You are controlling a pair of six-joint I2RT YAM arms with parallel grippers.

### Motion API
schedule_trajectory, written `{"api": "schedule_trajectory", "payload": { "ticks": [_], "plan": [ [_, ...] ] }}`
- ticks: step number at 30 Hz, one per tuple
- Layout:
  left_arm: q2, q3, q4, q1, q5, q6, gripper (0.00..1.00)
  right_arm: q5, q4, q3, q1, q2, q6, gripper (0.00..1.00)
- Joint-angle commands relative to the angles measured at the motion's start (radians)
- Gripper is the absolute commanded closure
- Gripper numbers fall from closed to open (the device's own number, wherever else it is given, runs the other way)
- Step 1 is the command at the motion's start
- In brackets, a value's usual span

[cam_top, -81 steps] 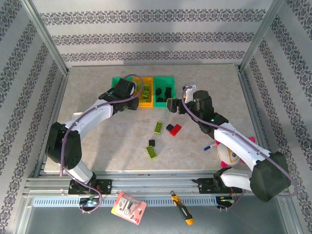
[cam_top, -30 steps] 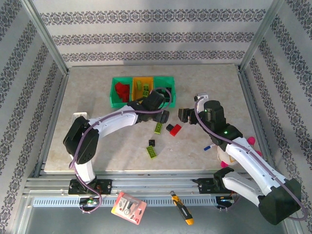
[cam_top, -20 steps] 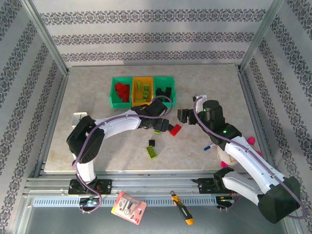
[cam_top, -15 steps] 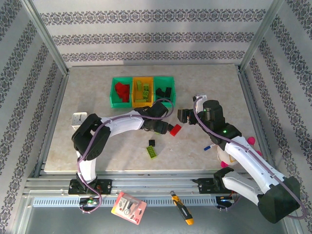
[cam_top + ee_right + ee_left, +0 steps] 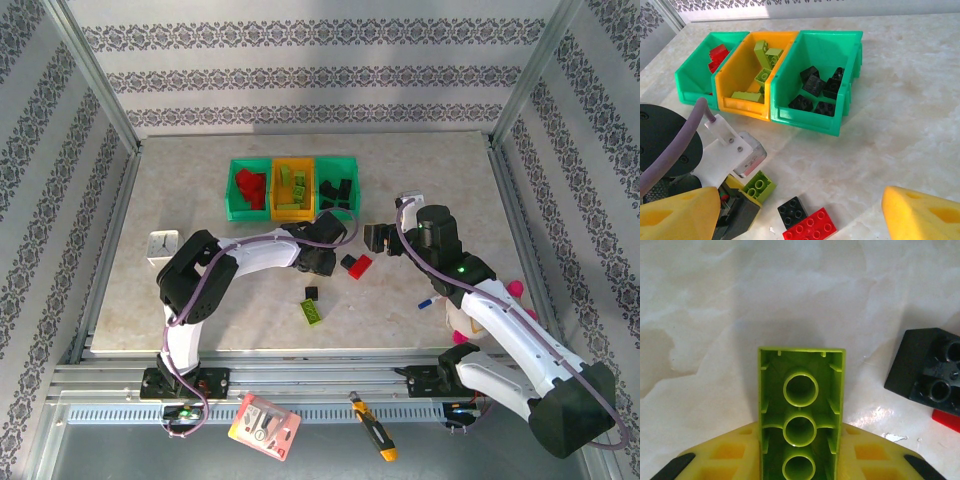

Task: Sort the legos into containers by color
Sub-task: Pick up the lego from the center of the table, then place the lego in the container.

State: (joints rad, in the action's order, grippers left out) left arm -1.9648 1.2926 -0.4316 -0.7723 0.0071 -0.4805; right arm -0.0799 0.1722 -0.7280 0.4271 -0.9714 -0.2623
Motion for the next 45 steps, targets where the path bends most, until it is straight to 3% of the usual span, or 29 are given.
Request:
{"api": "schedule_trajectory", "payload": {
  "ticks": [1,9,15,27,36,38,41,45],
  "plan": [
    [0.035,-0.017,0.035,-0.010,-0.015,-0.014,0.76,-0.021,-0.020,0.002,-0.008,0.005,0.000,0.16],
    [0.187,-0.067,0.084,0.005,-0.146,-0.016,0.79,-0.036,-0.032,0.008,-0.007,-0.003,-0.010,0.16],
    [0.233,-0.028,0.082,0.103,-0.170,-0.003,0.82,-0.050,-0.048,0.010,-0.007,-0.018,-0.019,0.16],
    [-0.005,0.292,0.075,0.310,-0.159,0.081,0.83,-0.076,-0.094,0.004,0.006,-0.079,-0.045,0.15],
    [-0.181,0.485,0.040,0.366,-0.140,0.090,0.83,-0.070,-0.085,-0.005,0.008,-0.085,-0.040,0.15],
    [-0.193,0.507,0.031,0.366,-0.135,0.095,0.75,-0.073,-0.085,-0.007,0.007,-0.088,-0.040,0.15],
    [-0.175,0.507,0.034,0.366,-0.116,0.113,0.45,-0.068,-0.079,-0.008,0.008,-0.089,-0.043,0.15],
    [-0.091,0.438,0.073,0.361,-0.119,0.145,0.20,-0.052,-0.037,-0.014,0.007,-0.109,-0.043,0.15]
  ]
}}
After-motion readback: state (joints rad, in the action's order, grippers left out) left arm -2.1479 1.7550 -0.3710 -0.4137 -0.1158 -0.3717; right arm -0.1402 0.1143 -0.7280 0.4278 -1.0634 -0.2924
